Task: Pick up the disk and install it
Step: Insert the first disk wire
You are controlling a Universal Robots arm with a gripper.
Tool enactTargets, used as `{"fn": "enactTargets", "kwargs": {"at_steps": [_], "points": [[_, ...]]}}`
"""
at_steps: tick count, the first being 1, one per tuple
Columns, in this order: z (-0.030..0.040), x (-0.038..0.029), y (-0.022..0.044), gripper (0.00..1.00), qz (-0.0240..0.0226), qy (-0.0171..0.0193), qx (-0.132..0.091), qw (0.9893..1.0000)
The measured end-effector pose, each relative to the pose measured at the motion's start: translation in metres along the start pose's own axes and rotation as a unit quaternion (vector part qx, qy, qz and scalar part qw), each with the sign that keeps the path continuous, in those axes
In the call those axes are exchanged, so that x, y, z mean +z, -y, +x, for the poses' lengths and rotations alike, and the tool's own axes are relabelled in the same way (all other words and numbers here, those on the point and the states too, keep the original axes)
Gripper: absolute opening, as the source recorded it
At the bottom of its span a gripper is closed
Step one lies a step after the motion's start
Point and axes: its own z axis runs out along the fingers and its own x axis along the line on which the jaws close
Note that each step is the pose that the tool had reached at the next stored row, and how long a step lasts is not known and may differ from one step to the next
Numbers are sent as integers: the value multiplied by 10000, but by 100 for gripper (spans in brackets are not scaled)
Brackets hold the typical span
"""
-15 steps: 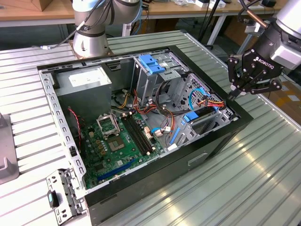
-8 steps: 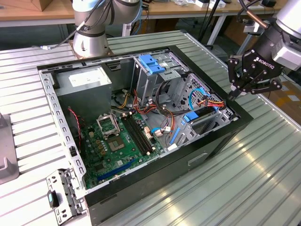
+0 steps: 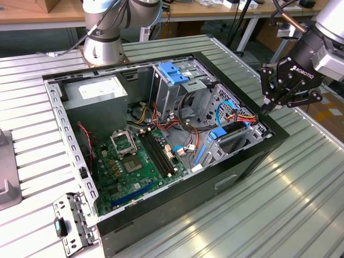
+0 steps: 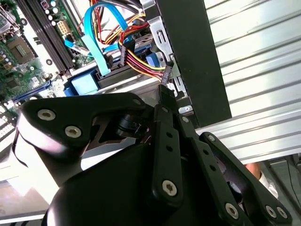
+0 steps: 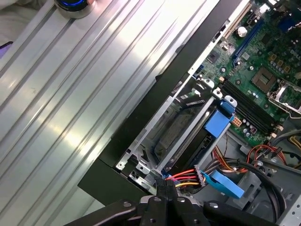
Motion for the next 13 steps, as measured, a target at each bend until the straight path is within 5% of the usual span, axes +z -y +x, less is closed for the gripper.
{"fn": "enactTargets", "kwargs": {"at_steps": [13], "points": [[18,-2,51,10,-34,-11,-377,9993]]}}
